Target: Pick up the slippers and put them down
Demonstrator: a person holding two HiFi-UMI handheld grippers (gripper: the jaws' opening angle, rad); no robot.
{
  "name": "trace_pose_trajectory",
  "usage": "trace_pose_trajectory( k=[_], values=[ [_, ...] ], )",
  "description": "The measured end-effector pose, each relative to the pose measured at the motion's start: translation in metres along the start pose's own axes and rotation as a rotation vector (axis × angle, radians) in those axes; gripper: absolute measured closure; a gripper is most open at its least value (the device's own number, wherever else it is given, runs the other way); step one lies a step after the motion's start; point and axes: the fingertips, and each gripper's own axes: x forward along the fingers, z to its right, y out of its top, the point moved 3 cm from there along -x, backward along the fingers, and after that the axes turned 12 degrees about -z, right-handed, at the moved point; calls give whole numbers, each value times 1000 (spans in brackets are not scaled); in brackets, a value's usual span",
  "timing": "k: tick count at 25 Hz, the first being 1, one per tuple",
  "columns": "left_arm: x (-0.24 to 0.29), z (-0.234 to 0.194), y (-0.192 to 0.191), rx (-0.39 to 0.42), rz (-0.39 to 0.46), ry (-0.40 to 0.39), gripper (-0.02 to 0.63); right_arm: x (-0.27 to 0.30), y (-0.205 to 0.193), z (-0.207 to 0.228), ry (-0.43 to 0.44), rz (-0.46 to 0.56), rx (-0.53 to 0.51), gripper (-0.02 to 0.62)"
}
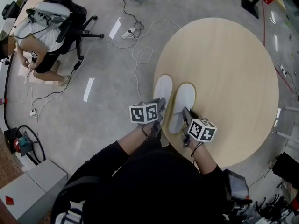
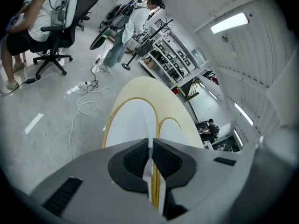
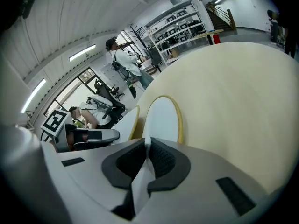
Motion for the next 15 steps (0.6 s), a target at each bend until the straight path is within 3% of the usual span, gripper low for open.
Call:
trace_pose_trajectory(
  k=[8, 9, 10, 12, 13, 14, 15],
  values=[
    [29, -14, 5, -13, -78, -20, 572, 39, 21, 8, -46, -26, -67, 563],
    [32, -14, 7, -7, -82, -25, 572, 42, 20, 10, -39, -36, -38, 563],
    [35, -14, 9, 4, -84, -27, 572, 48, 13, 12, -24, -60, 61, 563],
    [39, -14, 15, 28, -88, -30, 572, 59, -16, 15, 19, -139, 393, 563],
    [41, -14, 17, 38, -93, -31, 572, 61, -22, 17, 24, -158, 467, 563],
    [42, -14, 18, 48, -99, -34, 572, 59, -13, 19, 9, -142, 400, 563],
    [43, -13, 18, 60, -107, -38, 572, 54, 5, 22, -19, -104, 239, 561]
  ],
)
